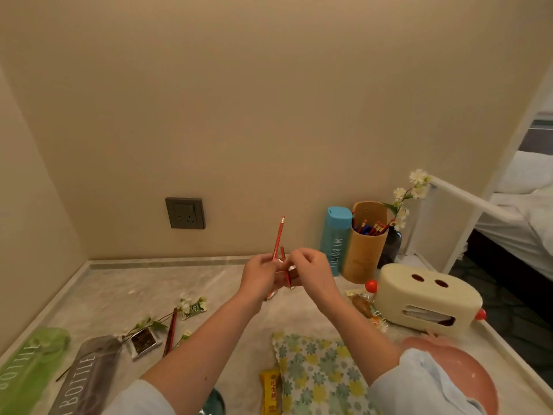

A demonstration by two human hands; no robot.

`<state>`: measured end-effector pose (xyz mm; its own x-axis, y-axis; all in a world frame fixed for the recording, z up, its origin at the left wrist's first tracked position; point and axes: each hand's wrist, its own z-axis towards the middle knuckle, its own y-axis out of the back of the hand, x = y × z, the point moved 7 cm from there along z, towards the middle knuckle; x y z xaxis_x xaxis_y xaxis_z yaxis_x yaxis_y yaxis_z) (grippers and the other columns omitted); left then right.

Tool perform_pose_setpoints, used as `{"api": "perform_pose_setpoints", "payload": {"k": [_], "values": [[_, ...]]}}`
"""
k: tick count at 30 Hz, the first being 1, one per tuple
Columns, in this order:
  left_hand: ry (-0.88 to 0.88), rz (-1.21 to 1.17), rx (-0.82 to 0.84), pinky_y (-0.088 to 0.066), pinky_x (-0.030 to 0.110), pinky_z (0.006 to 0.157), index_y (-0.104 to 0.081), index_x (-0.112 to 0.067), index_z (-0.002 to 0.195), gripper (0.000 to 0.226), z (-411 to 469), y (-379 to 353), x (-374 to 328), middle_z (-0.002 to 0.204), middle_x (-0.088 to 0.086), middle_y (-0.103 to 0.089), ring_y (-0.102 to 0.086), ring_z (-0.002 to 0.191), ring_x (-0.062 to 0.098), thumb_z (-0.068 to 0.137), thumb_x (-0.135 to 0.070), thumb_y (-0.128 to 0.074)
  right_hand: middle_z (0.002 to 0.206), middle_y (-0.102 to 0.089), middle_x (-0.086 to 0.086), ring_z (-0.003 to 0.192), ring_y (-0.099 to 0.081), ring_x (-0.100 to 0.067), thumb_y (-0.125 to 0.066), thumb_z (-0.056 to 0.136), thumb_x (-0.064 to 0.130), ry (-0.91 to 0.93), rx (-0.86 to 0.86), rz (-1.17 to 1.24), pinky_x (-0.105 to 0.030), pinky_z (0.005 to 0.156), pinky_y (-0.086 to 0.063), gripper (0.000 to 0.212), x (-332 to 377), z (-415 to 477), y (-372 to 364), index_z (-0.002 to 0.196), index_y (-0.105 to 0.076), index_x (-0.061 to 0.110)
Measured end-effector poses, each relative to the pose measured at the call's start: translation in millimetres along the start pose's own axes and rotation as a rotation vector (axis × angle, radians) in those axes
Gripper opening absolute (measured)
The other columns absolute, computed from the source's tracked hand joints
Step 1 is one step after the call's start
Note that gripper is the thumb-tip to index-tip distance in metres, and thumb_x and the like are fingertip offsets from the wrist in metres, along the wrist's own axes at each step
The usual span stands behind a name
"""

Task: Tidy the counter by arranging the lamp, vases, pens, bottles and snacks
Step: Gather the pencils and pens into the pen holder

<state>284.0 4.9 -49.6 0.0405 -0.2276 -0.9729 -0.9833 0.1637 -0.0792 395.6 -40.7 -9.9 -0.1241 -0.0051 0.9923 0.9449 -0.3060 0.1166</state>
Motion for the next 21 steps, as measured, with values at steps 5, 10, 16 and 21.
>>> {"api": "perform_pose_setpoints", "payload": {"k": [5,10,16,21], "values": [[-0.049,-0.077,0.013,-0.053,0.026,0.055,-0.063,-0.005,0.112,0.020,-3.7,-30.5,-18.1,0.088,0.013,-0.067,-0.061,0.065,0.019,0.096,-0.006,-0.052,0.073,-0.068,-0.013,0.073,-0.067,-0.024,-0.051,0.082,0.000,-0.001,0.121,-0.149,-0.038,0.069,-0.057,0.016,0.2,2.0,17.9,0.080,-0.066,0.005],[-0.063,-0.117,0.076,-0.051,0.019,0.050,-0.068,-0.018,0.089,0.021,-8.3,-64.4,-28.1,0.073,0.002,-0.067,-0.058,0.060,0.013,0.096,-0.006,-0.052,0.068,-0.066,-0.010,0.071,-0.067,-0.022,-0.048,0.088,0.002,-0.047,0.142,-0.179,-0.044,0.079,-0.059,0.016,3.7,7.0,50.0,0.083,-0.063,0.006],[-0.123,0.006,0.103,-0.050,0.023,0.064,-0.069,-0.007,0.112,0.022,-10.2,-109.2,-31.9,0.078,0.002,-0.067,-0.059,0.069,0.012,0.097,-0.012,-0.053,0.070,-0.065,-0.006,0.060,-0.062,-0.018,-0.050,0.095,0.020,-0.038,-0.061,-0.187,-0.031,0.055,-0.053,0.012,20.8,26.2,114.8,0.097,-0.056,0.010],[-0.172,0.078,0.161,-0.050,0.023,0.068,-0.071,-0.023,0.095,0.019,-15.2,-152.5,-44.0,0.082,0.000,-0.067,-0.059,0.074,0.011,0.097,-0.016,-0.053,0.069,-0.057,0.003,0.062,-0.052,-0.011,-0.057,0.095,0.031,0.084,-0.086,-0.248,-0.027,0.058,-0.043,0.017,45.8,51.4,161.2,0.088,-0.063,0.018]]}}
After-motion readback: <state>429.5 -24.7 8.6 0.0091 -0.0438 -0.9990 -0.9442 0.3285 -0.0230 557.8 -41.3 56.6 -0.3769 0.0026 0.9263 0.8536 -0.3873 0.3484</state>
